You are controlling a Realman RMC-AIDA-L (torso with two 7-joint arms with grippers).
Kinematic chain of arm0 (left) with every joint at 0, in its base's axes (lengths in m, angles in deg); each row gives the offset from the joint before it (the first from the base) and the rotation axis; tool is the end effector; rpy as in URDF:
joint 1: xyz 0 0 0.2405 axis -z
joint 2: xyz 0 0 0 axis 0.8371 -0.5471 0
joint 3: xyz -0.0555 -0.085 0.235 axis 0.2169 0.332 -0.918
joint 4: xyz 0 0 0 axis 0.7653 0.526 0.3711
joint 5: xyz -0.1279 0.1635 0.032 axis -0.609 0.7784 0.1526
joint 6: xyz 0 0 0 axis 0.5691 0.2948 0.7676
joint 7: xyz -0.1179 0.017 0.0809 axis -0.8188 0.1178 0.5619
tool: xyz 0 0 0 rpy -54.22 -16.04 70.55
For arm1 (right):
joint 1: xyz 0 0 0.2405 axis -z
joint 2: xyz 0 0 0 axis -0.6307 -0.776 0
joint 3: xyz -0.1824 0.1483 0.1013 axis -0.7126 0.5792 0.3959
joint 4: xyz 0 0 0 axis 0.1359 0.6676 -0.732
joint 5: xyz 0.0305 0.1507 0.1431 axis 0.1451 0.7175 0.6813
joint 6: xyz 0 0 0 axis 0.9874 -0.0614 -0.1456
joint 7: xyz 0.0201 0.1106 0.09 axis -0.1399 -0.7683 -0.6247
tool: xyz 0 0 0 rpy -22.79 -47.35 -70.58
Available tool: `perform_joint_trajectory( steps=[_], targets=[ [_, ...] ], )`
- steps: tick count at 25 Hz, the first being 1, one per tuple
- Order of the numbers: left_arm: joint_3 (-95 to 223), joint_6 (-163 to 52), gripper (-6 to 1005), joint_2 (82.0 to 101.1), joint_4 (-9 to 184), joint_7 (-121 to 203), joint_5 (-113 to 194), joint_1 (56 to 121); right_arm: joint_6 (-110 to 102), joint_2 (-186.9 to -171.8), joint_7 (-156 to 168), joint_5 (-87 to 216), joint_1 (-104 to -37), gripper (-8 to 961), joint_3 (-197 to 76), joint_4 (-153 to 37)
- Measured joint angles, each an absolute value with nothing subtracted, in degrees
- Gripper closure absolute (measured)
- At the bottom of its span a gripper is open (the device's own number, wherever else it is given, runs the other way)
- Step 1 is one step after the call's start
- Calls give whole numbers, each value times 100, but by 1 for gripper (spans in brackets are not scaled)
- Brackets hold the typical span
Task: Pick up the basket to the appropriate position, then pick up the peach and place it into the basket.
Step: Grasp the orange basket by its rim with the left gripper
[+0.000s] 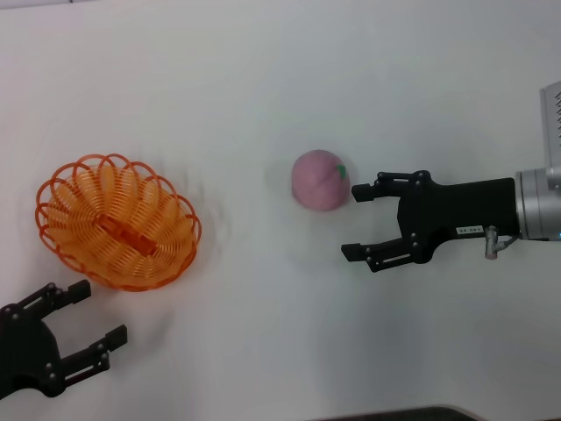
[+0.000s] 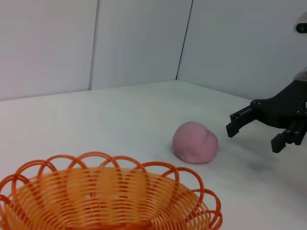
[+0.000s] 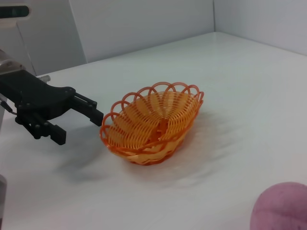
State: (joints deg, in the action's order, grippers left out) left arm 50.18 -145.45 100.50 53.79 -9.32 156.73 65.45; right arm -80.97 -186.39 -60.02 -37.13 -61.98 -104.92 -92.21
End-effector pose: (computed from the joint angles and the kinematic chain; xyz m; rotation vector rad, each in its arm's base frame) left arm -0.3609 0.1752 -0.0168 -2.5459 -0.6468 -0.6459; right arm 0.2957 0.2856 -0.0343 -2.8728 0.4708 0.4568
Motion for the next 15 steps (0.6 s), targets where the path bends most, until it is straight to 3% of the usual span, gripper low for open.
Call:
perform_joint_trajectory(
  steps=[15],
  targets=[
    [5048,-14601,194,10015,5273,-1980,15621,6596,-8087,-18639,-6002,-3727,-6242,15,-10489,-9221]
  ],
)
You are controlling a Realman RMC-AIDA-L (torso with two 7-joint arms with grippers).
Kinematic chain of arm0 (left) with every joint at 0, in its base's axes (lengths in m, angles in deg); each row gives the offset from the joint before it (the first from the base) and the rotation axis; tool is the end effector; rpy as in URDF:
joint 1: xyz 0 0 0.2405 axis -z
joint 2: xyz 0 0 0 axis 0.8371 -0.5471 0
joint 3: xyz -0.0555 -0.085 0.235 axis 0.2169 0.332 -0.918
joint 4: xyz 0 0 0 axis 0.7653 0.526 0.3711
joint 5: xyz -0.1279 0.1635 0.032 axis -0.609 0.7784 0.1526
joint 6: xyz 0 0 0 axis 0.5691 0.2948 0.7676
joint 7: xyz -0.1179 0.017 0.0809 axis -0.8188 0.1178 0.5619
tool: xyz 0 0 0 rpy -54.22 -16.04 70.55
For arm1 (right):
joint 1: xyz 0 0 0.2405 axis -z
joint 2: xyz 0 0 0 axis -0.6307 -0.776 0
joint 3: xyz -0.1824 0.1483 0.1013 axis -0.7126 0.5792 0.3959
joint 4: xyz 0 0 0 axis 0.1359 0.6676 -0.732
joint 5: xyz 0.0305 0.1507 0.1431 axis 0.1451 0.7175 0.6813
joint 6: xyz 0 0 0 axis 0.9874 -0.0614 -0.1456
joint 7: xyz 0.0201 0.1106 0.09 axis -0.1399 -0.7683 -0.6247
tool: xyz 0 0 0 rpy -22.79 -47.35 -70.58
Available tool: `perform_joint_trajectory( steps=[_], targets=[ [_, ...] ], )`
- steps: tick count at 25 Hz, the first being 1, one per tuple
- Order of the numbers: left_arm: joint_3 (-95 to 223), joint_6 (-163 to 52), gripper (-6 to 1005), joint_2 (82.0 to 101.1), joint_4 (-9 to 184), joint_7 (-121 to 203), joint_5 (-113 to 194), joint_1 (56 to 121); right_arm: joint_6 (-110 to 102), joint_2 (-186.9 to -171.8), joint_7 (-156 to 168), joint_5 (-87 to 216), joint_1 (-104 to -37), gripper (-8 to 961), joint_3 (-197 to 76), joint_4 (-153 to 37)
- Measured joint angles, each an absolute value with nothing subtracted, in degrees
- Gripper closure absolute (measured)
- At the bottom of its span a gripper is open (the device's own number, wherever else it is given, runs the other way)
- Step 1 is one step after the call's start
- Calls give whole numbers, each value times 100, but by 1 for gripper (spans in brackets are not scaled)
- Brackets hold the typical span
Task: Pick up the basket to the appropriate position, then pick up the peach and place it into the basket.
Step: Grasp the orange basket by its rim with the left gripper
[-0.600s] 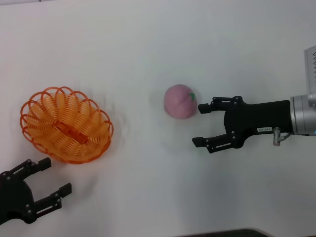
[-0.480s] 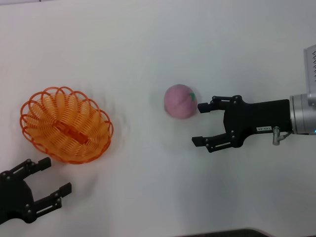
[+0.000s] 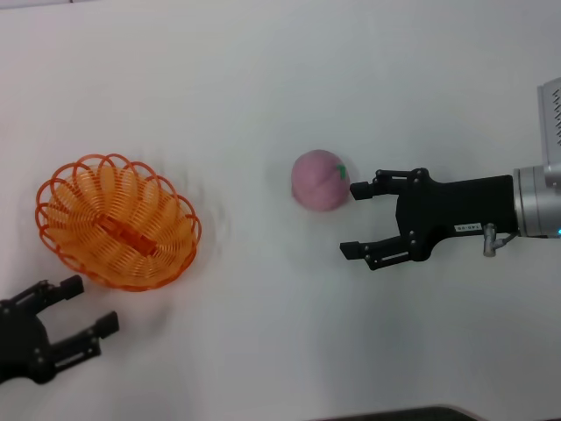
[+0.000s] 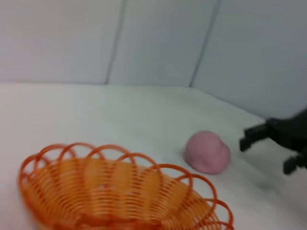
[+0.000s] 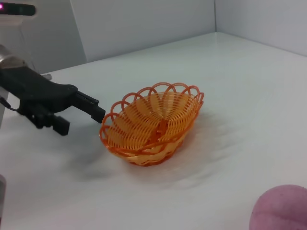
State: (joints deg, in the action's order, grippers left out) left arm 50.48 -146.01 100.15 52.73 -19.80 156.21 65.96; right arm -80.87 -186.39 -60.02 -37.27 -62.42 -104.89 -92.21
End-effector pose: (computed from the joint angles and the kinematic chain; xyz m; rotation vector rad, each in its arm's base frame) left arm -0.3607 0.1805 -0.0096 -2.5027 -0.8532 -0.7011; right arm 0.2939 0.2879 -0.0343 -2.8754 0.4605 0.4539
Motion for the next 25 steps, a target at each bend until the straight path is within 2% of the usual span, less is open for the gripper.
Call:
perform_joint_trajectory(
  steps=[17,25],
  targets=[
    [5558,-14941,197,9511,4792,-5934,15793,7172,-8079,-18648,-6018,-3717,-6266,24,-10531,-9221],
    [5417,-14266,199,9401,4339,-6931,16163,7626,-8080,-18648,-6031,-3732,-6319,28,-10533,-9163]
  ],
)
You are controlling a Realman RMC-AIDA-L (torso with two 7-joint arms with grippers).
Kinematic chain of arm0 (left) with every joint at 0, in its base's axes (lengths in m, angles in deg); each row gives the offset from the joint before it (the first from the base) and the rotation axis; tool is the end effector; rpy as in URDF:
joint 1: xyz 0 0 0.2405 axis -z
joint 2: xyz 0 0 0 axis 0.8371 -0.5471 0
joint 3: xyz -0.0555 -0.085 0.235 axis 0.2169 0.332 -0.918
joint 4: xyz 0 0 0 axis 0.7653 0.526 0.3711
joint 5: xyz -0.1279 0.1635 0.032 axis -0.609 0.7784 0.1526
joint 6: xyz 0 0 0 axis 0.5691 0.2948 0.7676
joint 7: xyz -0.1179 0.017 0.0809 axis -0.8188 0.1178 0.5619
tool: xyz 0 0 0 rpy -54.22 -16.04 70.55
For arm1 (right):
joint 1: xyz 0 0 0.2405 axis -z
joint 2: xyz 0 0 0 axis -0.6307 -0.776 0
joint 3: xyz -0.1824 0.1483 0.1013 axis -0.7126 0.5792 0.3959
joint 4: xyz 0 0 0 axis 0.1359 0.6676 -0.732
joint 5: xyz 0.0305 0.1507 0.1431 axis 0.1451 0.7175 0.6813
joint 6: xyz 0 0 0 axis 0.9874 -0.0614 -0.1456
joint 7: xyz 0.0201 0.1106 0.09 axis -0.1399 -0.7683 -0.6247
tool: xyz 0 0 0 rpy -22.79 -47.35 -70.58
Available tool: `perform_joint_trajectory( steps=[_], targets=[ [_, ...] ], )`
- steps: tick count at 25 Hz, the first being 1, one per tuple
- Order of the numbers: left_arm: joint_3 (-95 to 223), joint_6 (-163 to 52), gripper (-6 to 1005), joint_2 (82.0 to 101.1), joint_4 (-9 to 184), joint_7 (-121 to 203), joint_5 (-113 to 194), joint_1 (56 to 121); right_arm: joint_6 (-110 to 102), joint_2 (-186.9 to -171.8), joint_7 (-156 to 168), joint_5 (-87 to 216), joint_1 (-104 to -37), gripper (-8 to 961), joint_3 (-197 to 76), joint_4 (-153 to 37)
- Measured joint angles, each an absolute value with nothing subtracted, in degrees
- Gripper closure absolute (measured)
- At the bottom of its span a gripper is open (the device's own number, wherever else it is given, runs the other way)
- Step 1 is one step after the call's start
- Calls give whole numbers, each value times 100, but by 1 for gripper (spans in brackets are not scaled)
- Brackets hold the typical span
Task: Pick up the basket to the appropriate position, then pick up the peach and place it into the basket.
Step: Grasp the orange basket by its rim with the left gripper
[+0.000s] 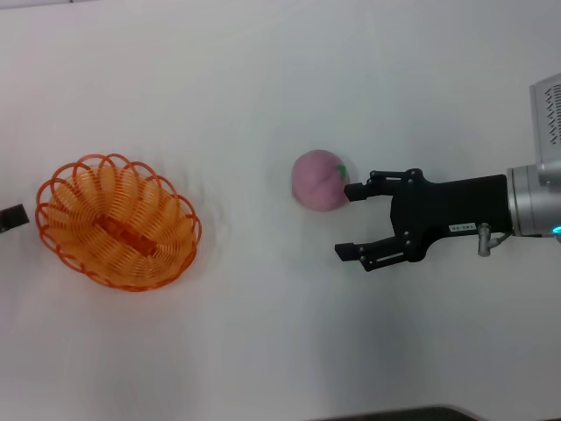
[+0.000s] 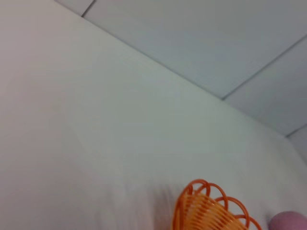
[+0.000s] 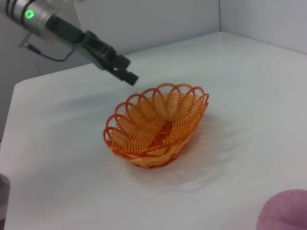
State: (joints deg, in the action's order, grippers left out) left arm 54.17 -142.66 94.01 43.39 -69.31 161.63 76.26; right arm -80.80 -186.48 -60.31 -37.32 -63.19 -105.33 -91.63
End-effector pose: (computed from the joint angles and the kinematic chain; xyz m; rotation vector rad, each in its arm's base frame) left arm -0.3663 0.2574 0.0661 -2.1565 -1.6053 -0.6528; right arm 0.2903 0.2896 -0.0376 -2.8903 0.4585 0.4571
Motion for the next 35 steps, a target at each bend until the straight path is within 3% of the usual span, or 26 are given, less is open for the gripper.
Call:
perform_joint_trajectory(
  steps=[15,21,35],
  targets=[
    [3292,-13718,201,9364,3228,-7420,17241,8852,-8079,-18647,-6063,-3747,-6376,35,-10533,-9145],
    [2533,-13392,202,9494,3003,-7822,18056,9271,-8080,-18647,-6063,-3746,-6394,38,-10535,-9090],
    [1832,-12896,204,9842,2962,-7969,18797,9388,-8065,-18647,-6063,-3745,-6419,45,-10546,-9089]
  ],
)
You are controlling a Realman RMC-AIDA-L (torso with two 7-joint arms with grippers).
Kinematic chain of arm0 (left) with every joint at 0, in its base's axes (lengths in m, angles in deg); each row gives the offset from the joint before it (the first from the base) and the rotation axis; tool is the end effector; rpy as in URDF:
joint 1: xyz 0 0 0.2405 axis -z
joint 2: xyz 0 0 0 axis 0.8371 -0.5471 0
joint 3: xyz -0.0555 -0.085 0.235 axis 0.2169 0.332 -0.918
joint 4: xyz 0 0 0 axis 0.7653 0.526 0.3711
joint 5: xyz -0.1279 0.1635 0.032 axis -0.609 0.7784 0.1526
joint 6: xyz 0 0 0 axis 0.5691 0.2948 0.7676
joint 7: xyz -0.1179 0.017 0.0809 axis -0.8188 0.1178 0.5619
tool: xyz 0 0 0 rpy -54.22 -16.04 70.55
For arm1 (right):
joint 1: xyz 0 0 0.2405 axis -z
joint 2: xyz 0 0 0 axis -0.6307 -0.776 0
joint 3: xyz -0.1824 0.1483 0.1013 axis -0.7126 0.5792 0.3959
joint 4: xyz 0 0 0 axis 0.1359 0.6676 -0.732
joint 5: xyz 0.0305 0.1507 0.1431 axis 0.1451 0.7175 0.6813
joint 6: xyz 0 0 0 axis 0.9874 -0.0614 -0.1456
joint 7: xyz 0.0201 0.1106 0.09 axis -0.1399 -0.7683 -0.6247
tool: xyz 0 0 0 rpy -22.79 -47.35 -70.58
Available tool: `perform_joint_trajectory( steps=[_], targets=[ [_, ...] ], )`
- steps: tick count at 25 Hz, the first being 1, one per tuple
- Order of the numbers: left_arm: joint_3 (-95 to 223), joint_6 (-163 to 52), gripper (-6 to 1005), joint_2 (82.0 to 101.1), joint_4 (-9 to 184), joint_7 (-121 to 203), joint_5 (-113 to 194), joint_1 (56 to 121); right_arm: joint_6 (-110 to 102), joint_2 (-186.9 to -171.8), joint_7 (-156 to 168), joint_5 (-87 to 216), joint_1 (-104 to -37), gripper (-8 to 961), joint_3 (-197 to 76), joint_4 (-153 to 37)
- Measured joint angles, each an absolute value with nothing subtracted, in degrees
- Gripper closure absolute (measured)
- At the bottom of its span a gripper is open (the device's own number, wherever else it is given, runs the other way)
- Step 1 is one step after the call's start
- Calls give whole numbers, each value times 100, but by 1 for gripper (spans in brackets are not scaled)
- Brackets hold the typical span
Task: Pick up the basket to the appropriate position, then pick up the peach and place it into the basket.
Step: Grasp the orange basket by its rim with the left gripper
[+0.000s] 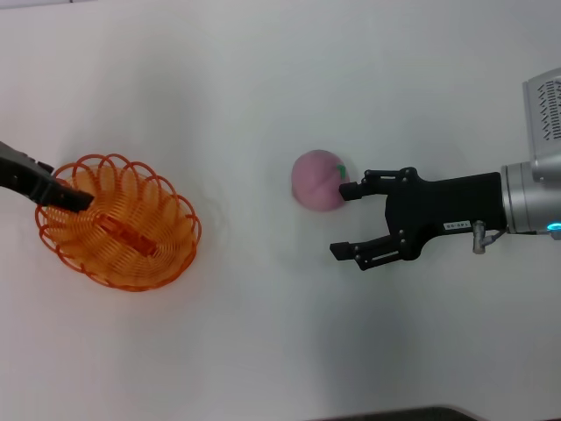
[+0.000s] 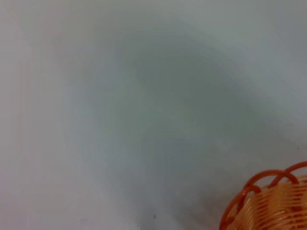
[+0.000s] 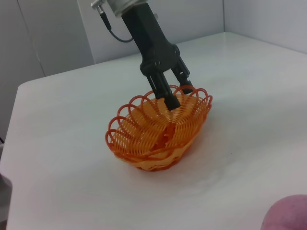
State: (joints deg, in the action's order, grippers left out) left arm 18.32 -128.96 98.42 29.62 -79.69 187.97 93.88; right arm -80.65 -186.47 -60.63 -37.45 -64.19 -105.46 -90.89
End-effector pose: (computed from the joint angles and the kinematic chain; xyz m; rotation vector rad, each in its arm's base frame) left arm -0.2681 0.3711 0.0206 -2.5315 -0.9579 0.4235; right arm 0.2866 0.2926 -0.0399 -2.9016 0.4573 0.4594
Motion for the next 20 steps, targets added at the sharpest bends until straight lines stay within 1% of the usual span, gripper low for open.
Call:
perform_joint_trajectory(
  steps=[5,11,17,20],
  targets=[
    [1695,-12762,206,9971,3026,-7993,19029,9415,-8048,-18647,-6063,-3745,-6424,48,-10569,-9089],
    [1693,-12751,207,9998,3003,-8042,19050,9427,-8000,-18647,-6063,-3745,-6424,51,-10615,-9083],
    [1694,-12776,409,9987,2991,-8071,19050,9432,-7999,-18648,-6063,-3745,-6440,54,-10621,-9080],
    [1690,-12797,535,9965,2991,-8128,19051,9447,-7998,-18647,-6063,-3745,-6449,55,-10621,-9080]
  ],
)
